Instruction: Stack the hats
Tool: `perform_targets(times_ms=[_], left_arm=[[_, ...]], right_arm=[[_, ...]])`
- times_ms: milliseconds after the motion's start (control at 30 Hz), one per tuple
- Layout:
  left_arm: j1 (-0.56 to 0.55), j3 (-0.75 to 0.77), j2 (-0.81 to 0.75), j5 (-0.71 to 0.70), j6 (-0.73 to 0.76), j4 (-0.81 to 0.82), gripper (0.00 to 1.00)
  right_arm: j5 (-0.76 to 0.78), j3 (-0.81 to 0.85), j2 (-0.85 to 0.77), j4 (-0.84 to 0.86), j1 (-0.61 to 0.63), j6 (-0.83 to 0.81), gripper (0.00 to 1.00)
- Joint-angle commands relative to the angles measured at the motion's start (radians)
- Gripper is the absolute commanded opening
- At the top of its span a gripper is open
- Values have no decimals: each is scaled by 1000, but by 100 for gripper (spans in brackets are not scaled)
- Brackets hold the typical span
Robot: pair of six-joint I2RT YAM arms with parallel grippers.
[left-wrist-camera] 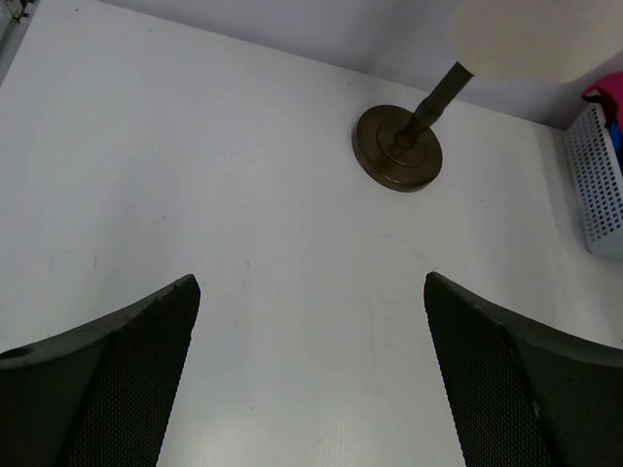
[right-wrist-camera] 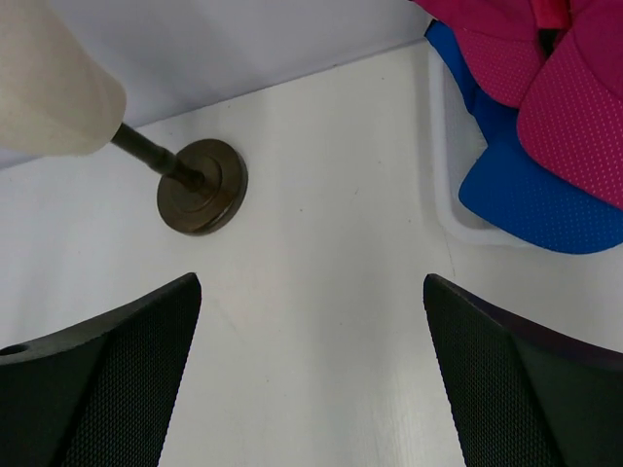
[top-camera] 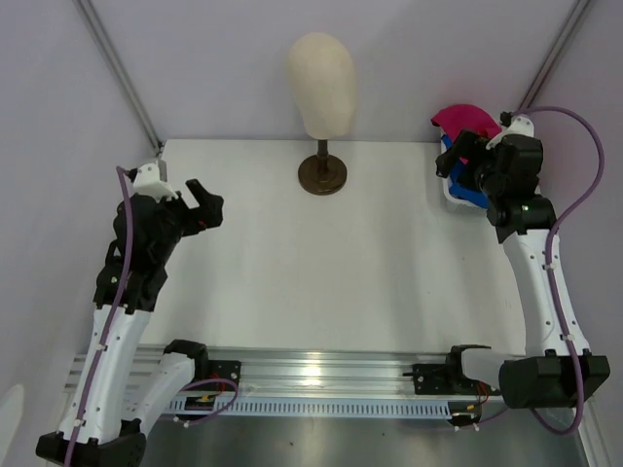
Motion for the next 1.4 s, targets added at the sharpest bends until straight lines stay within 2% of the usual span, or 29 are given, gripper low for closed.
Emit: perform_targets(times_ms=[0, 133, 333, 533, 733, 967, 1133, 1367], left_arm=[[-4, -27, -22, -96, 37, 39, 100], [-4, -59, -14, -166, 56, 58, 100], [-4, -121, -22, -106, 93, 104, 100], [-4, -148, -52, -91, 84, 151, 99], [-4, -165, -51, -84, 96, 173, 100], [-4, -158, -22, -100, 97, 162, 100], [-4, -156, -13, -86, 105, 162, 99], [-4, -152, -14, -90, 131, 161, 100]], right_arm=[[103, 40, 7, 70, -16, 156, 99], [75, 66, 65, 135, -133, 324, 99], [211, 76, 182, 169, -223, 381, 99], [165, 4, 308, 224, -327, 545, 98], [229, -78, 371, 273, -306, 729, 96], [361, -107, 386, 282, -228, 749, 97], [394, -173, 418, 397, -228, 764, 97], [392, -177, 498, 481, -226, 826, 97]])
